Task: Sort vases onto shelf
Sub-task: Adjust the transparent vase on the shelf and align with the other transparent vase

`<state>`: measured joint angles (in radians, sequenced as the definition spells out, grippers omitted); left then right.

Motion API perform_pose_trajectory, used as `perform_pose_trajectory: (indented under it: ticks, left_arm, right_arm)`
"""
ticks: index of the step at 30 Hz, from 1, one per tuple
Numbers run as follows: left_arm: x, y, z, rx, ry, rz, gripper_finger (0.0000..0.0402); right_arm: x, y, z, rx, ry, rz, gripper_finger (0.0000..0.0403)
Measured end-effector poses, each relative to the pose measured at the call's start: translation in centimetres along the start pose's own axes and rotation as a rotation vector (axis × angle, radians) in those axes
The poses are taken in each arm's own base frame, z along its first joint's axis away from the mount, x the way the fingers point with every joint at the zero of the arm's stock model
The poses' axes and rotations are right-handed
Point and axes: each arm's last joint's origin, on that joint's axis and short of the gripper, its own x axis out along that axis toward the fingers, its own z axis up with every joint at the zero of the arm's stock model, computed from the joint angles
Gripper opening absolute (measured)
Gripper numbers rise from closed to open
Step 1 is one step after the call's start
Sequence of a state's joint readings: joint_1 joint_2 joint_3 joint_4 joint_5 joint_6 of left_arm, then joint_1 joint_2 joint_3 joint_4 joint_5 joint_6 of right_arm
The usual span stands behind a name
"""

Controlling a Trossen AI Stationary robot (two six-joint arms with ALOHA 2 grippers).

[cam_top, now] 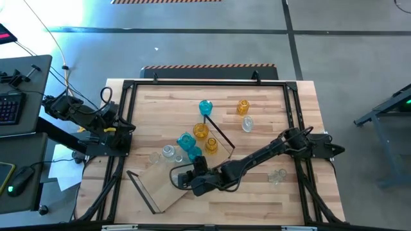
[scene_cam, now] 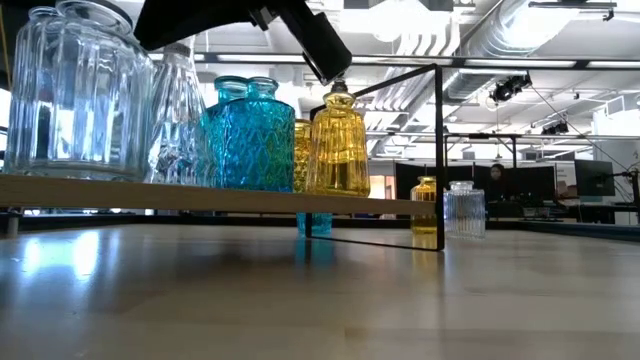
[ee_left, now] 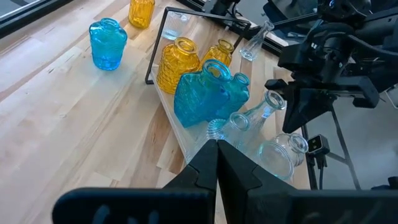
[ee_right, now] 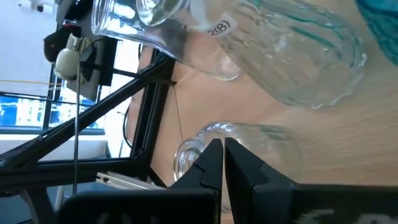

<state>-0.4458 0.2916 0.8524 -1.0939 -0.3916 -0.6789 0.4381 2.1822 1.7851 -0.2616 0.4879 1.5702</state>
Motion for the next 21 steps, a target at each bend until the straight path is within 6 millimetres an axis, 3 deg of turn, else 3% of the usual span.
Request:
perform_pose_trajectory:
  ticks: [11,21]
  left_arm:
    - [0.0,0.0,0.0,-0.007,0.009,-0.011,0.0]
    - [0.0,0.0,0.0,0.002,0.01,-0.012,0.0]
  right_arm:
    - [-0.5,-0.9,-1.2,0.067,0.141,-0.088,0.0]
    - [-0.6,-0.9,-1.5,0.071,0.146,-0.091,0.0]
